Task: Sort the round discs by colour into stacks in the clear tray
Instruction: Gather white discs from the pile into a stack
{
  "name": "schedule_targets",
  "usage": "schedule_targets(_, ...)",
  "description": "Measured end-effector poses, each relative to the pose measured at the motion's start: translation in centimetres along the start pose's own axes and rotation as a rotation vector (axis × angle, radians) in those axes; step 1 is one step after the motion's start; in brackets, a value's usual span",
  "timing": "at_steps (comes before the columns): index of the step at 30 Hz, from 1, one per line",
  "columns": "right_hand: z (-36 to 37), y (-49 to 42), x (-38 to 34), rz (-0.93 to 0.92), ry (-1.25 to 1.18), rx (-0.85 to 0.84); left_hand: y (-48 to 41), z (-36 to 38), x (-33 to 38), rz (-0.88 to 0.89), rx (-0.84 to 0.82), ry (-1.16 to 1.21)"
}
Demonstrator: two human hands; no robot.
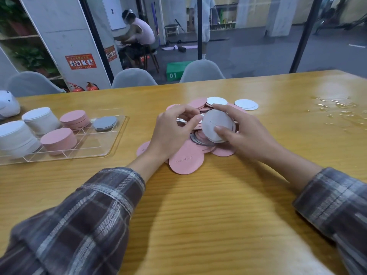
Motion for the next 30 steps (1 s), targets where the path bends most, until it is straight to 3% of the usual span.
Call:
schedule_targets(5, -0.8, -0.1, 0.9, 0.1, 0.023, 0.071, -0.6, 0.4, -2.2, 0.002, -0.154, -0.277)
schedule_targets(10, -0.8, -0.2, 1.2, 0.118, 0.038, 0.064, -1.1, 1.2, -3.5, -0.041, -0.347, -0.373)
schedule_targets(17, -0.8, -0.1, 1.2, 0.129, 0.035, 0.064, -0.3, -0.1, -3.2, -0.014, -0.215, -0.345)
schedule_targets(30, -0.5, -0.2, 1.2, 0.087, -0.048, 0.017, 1.0, -2.2, -3.0, -0.384, -0.079, 0.265)
Point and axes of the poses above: each hand's wrist, its own y-axis away from the middle knuckle, its own z-axis out of the palm, x = y × z, the point moved 4 cm from there along -y, towards the middle knuckle, and after that the axes turned 2 degrees about -y, right-handed, at the moved point
